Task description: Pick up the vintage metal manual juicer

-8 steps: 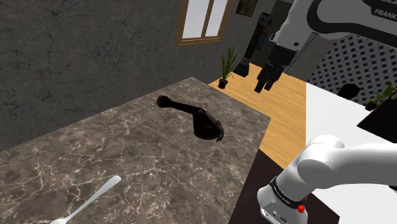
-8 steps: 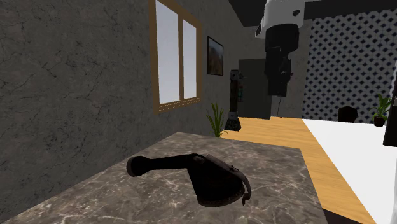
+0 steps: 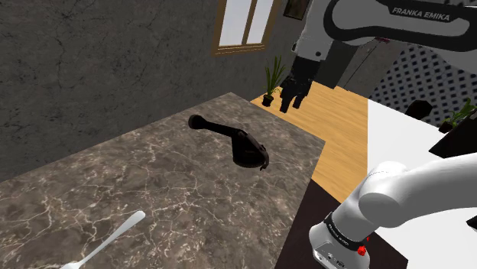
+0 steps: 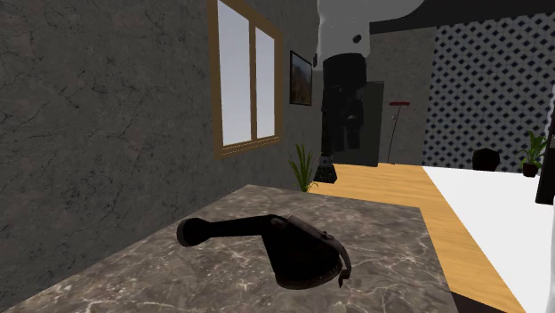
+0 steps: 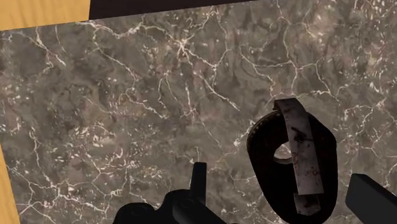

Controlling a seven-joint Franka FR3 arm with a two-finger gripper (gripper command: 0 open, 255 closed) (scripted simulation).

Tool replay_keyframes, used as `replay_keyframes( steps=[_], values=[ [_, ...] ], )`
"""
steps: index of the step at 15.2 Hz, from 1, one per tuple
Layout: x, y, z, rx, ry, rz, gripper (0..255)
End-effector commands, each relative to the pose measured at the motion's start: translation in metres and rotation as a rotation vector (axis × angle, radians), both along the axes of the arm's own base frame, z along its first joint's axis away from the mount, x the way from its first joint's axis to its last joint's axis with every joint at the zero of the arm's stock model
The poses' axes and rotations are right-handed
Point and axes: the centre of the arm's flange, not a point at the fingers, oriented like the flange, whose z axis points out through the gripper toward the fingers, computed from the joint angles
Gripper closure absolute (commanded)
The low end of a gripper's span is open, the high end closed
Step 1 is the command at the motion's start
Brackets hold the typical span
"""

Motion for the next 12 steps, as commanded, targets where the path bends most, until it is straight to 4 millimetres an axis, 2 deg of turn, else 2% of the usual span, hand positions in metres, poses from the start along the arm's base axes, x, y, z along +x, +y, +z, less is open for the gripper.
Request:
replay_keyframes(
  steps=[1,12],
  values=[
    [0.021,0.017,-0.014,-0.009,0.023,0.025,0],
    [0.127,0.119,-0.092,-0.062,0.151,0.157,0]
  ],
)
